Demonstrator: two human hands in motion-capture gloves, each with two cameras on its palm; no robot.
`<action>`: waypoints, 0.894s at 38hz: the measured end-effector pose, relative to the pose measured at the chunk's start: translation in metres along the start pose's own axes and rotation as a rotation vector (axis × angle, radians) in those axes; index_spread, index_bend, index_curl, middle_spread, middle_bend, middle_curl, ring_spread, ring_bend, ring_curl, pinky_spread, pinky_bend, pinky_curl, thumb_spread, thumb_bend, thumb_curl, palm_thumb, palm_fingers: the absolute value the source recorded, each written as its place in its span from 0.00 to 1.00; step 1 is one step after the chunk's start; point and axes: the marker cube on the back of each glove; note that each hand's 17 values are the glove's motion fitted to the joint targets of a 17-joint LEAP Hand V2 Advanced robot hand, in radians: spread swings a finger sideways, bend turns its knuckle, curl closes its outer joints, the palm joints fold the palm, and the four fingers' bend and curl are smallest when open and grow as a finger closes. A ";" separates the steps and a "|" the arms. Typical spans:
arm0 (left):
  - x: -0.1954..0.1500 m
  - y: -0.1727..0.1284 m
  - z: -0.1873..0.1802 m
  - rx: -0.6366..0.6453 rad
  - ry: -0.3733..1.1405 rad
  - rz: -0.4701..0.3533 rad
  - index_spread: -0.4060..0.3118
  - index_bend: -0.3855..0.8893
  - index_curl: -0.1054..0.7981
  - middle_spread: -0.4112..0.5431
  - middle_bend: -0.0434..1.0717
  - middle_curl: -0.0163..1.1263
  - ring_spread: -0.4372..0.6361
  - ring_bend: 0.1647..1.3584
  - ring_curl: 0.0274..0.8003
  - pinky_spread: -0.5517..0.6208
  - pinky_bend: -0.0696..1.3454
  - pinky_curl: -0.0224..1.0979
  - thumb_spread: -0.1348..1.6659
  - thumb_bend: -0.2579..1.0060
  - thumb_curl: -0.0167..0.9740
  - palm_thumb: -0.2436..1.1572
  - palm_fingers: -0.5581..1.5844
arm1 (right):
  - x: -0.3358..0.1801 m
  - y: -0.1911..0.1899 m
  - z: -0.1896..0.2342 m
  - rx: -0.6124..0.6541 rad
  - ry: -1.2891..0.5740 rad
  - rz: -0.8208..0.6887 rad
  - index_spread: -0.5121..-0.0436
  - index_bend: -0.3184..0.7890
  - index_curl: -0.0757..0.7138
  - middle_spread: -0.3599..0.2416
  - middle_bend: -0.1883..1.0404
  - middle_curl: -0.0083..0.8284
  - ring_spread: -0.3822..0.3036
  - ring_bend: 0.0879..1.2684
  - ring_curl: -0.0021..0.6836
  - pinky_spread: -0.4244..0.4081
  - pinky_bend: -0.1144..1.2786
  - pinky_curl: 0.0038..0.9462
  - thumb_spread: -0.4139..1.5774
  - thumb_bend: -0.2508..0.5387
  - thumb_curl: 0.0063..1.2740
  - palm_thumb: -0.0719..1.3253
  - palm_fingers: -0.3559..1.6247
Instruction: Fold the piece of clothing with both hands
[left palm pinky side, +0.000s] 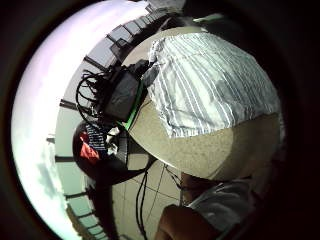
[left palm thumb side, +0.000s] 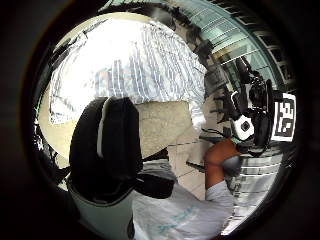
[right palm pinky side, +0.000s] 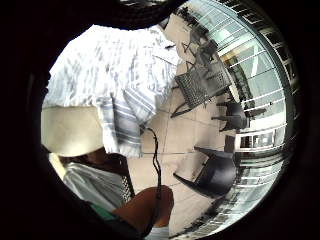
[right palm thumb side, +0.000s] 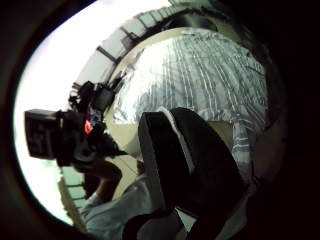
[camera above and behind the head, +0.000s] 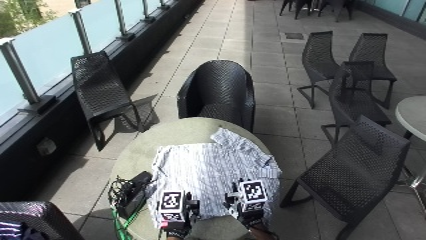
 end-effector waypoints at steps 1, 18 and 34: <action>0.000 0.000 0.000 0.000 0.001 0.001 0.51 0.39 0.15 0.46 0.21 0.05 0.53 0.22 0.06 0.64 0.32 0.07 0.33 0.30 0.06 0.30 0.44 | 0.000 0.000 0.000 -0.001 -0.001 0.000 0.68 0.44 0.15 0.57 0.33 0.07 0.65 0.12 0.05 0.66 0.35 0.08 0.43 0.49 0.02 0.20 0.31; 0.001 0.005 0.000 -0.010 0.008 0.012 0.46 0.41 0.28 0.50 0.22 0.20 0.67 0.32 0.24 0.86 0.40 0.17 0.71 0.28 0.18 0.33 0.39 | 0.000 0.002 -0.002 -0.013 0.019 -0.005 0.28 0.43 0.32 0.54 0.32 0.24 0.76 0.15 0.20 0.80 0.39 0.24 0.77 0.46 0.08 0.25 0.28; -0.012 0.001 0.015 0.029 -0.036 -0.019 0.45 0.41 0.34 0.51 0.22 0.26 0.70 0.35 0.28 0.89 0.41 0.19 0.77 0.23 0.24 0.33 0.37 | 0.011 -0.001 0.014 0.004 0.016 0.002 0.26 0.41 0.38 0.55 0.31 0.32 0.79 0.16 0.27 0.82 0.40 0.29 0.81 0.36 0.12 0.26 0.26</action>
